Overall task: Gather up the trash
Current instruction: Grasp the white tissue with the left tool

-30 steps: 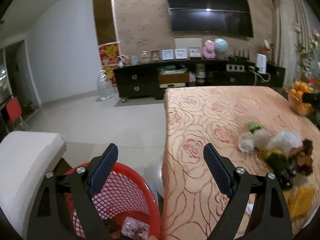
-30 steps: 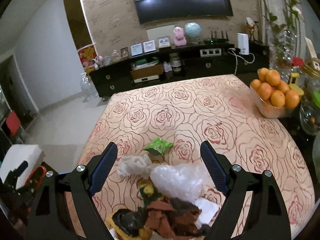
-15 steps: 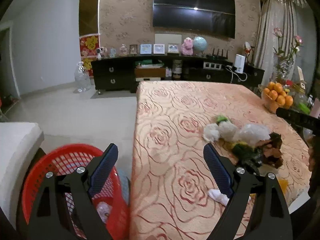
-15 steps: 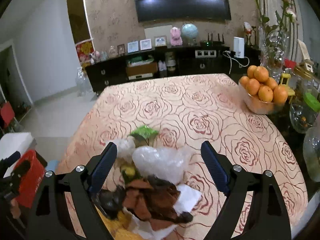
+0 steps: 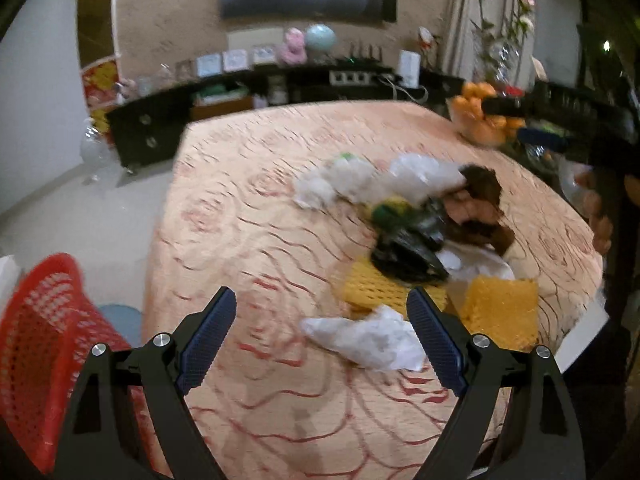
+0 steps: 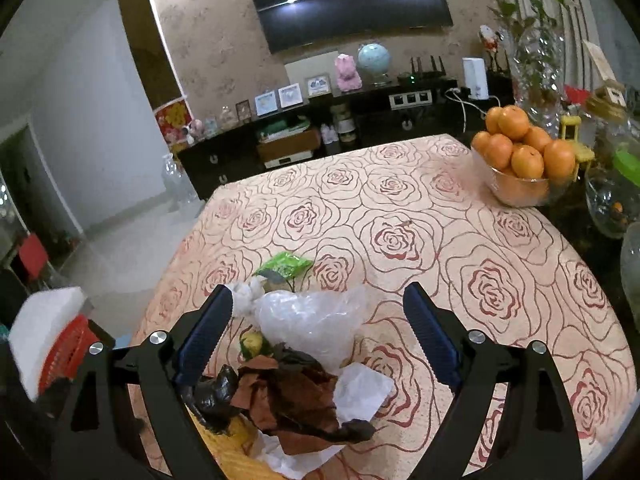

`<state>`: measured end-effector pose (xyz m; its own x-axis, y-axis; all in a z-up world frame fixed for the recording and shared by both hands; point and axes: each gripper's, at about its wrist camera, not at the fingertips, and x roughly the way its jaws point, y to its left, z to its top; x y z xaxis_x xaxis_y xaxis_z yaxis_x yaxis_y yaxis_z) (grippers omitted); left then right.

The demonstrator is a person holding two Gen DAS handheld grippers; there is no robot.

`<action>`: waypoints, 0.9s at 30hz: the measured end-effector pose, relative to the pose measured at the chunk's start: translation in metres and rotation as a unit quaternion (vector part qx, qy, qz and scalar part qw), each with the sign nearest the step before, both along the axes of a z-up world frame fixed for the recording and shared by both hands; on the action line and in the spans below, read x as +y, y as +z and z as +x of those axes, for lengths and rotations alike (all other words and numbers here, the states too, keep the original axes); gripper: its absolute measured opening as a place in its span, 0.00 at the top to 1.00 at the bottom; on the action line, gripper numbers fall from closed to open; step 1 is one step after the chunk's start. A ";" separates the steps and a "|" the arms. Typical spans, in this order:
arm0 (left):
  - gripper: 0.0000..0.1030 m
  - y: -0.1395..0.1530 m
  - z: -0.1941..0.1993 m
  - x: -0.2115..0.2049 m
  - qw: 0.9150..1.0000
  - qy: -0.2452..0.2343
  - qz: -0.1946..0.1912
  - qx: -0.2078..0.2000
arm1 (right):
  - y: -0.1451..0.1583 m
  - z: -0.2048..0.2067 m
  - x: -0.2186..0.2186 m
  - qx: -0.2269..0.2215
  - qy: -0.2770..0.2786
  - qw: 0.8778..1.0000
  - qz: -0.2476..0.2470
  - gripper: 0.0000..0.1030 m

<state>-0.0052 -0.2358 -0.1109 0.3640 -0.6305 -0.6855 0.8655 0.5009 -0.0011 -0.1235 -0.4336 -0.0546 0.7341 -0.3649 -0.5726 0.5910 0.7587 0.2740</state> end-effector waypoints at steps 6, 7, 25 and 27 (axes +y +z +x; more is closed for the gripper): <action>0.19 -0.021 0.001 -0.020 0.999 -0.006 0.030 0.028 | -0.006 -0.010 -0.009 -0.006 -0.004 1.000 0.027 0.18; 0.19 -0.025 0.004 -0.022 0.999 -0.004 0.035 0.033 | -0.007 -0.010 -0.010 -0.006 -0.005 1.000 0.028 0.18; 0.67 -0.033 0.018 -0.016 0.994 0.015 0.040 0.097 | -0.008 -0.010 -0.007 0.001 0.004 1.000 0.028 0.18; 0.67 -0.028 0.019 -0.012 0.995 0.018 0.033 0.090 | -0.006 -0.010 -0.007 0.001 0.003 1.000 0.027 0.18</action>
<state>0.0136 -0.2479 -0.1387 0.2530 -0.5702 -0.7816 0.8360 0.5354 -0.1200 -0.1334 -0.4401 -0.0609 0.7353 -0.3298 -0.5921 0.5872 0.7462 0.3136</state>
